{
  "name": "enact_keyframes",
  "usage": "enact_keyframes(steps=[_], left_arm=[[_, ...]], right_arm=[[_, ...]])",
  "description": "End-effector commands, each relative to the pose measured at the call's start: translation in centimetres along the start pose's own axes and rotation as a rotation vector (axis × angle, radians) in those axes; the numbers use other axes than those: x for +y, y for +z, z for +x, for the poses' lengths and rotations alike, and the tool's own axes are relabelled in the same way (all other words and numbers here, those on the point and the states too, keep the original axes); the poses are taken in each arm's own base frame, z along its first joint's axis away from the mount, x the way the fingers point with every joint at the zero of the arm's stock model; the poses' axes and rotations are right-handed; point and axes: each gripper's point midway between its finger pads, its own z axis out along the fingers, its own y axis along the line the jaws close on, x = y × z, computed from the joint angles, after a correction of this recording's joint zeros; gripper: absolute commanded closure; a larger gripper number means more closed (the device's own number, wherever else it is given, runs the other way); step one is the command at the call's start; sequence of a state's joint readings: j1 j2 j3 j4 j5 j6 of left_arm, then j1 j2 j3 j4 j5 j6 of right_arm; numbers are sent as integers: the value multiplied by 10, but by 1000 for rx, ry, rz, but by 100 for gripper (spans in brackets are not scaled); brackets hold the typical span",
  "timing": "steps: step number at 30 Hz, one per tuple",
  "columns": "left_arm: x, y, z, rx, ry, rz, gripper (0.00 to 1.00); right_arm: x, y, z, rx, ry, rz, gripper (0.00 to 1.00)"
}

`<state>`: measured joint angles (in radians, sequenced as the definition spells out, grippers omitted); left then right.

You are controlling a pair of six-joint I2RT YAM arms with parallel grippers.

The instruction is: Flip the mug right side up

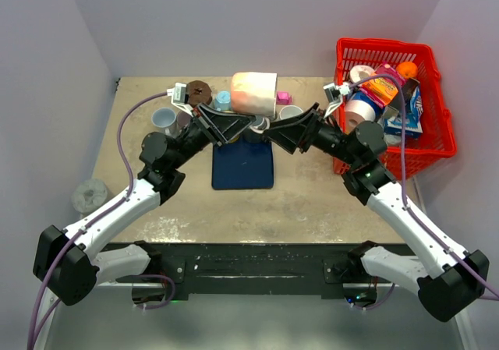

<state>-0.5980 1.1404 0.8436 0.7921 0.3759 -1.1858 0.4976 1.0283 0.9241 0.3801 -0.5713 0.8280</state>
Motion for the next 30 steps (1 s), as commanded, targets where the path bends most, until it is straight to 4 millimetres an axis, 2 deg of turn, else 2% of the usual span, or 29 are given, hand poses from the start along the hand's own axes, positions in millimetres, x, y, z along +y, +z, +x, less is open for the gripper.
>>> enact_keyframes(steps=[1, 7, 11, 18, 19, 21, 22, 26, 28, 29, 30], left_arm=[[-52, -4, -22, -81, 50, 175, 100], [-54, -4, -21, -78, 55, 191, 100], [-52, -4, -20, -75, 50, 190, 100], [-51, -5, -18, -71, 51, 190, 100], [-50, -4, -18, -70, 52, 189, 100], [-51, -4, -17, -65, 53, 192, 100], [-51, -4, -17, -63, 53, 192, 100], [-49, -3, -16, -57, 58, 191, 100], [-47, -3, -16, -56, 71, 187, 89], [-46, -3, -14, -51, 74, 182, 73], [-45, -3, -15, -54, 92, 177, 62]], right_arm=[[36, 6, -25, -68, -39, -115, 32], [44, 19, -23, -72, -25, -139, 37], [43, 29, -25, -95, -3, -122, 47], [37, 26, -28, -137, 22, -80, 73], [37, 26, -28, -136, 24, -77, 81], [37, 26, -28, -137, 24, -71, 89], [36, 26, -28, -139, 25, -68, 98], [35, 26, -29, -136, 24, -61, 100], [34, 26, -29, -136, 19, -52, 100], [33, 26, -28, -130, 17, -40, 100], [32, 26, -31, -134, 4, -30, 100]])
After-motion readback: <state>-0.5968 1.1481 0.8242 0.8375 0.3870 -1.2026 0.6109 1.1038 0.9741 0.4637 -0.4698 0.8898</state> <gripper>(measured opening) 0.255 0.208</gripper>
